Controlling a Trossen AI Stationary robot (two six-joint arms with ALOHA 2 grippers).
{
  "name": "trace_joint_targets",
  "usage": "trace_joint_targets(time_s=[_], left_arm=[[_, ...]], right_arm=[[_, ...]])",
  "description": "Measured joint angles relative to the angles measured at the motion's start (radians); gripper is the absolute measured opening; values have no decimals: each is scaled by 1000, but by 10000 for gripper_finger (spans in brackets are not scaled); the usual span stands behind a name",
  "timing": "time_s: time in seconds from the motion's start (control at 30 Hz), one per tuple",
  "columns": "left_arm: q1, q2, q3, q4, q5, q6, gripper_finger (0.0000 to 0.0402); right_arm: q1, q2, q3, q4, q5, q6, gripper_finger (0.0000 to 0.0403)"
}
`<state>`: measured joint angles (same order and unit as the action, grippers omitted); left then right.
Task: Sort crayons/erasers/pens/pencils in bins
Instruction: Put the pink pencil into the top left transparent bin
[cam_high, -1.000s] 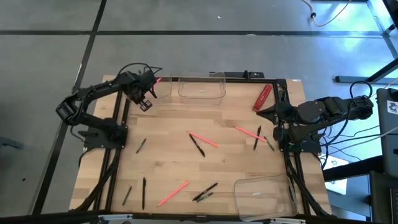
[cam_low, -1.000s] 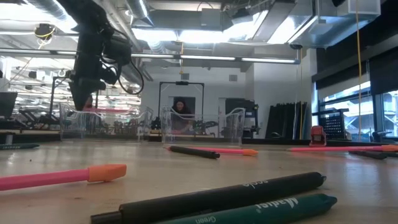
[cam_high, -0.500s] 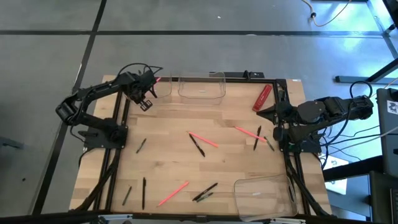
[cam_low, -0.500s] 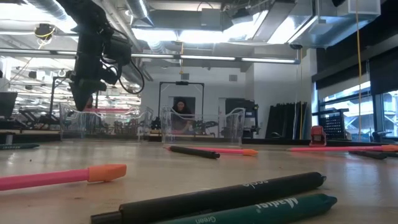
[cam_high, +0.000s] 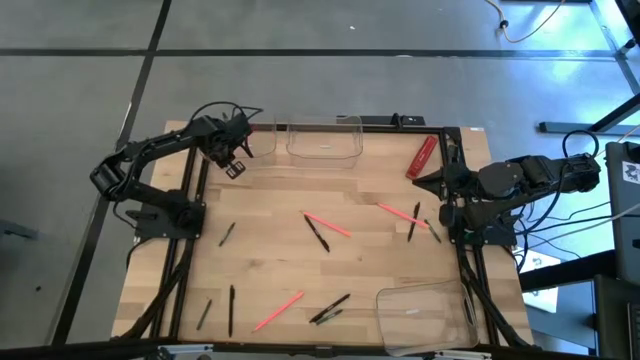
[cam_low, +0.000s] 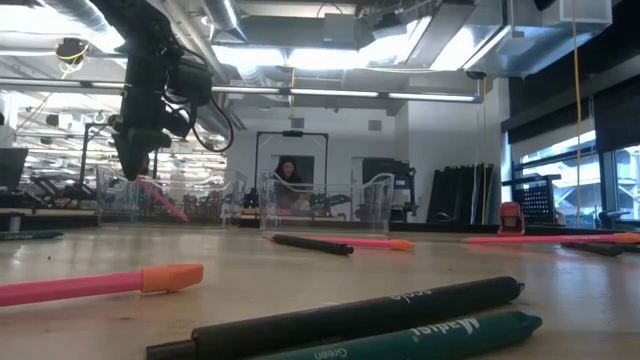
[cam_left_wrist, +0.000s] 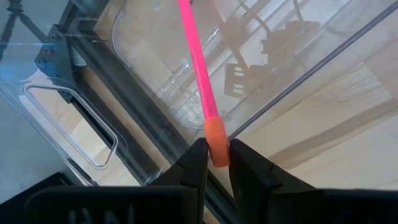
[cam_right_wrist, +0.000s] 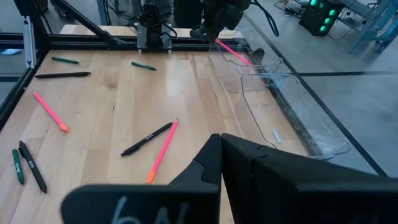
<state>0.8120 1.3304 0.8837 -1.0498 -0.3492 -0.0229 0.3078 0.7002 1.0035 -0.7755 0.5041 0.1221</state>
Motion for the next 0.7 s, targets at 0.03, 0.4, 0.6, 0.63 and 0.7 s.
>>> trace_joint_targets(time_s=[0.03, 0.4, 0.6, 0.63, 0.7], left_arm=[[0, 0, 0, 0, 0, 0, 51], [0, 0, 0, -8, -5, -16, 58], [-1, -2, 9, -17, -2, 39, 12], [-1, -2, 17, -18, -3, 57, 7], [-1, -2, 41, -23, -8, 89, 5]], right_arm=[[0, 0, 0, 0, 0, 0, 6], [0, 0, 0, 0, 0, 1, 6], [0, 0, 0, 0, 0, 4, 6], [0, 0, 0, 0, 0, 4, 6], [0, 0, 0, 0, 0, 4, 6]])
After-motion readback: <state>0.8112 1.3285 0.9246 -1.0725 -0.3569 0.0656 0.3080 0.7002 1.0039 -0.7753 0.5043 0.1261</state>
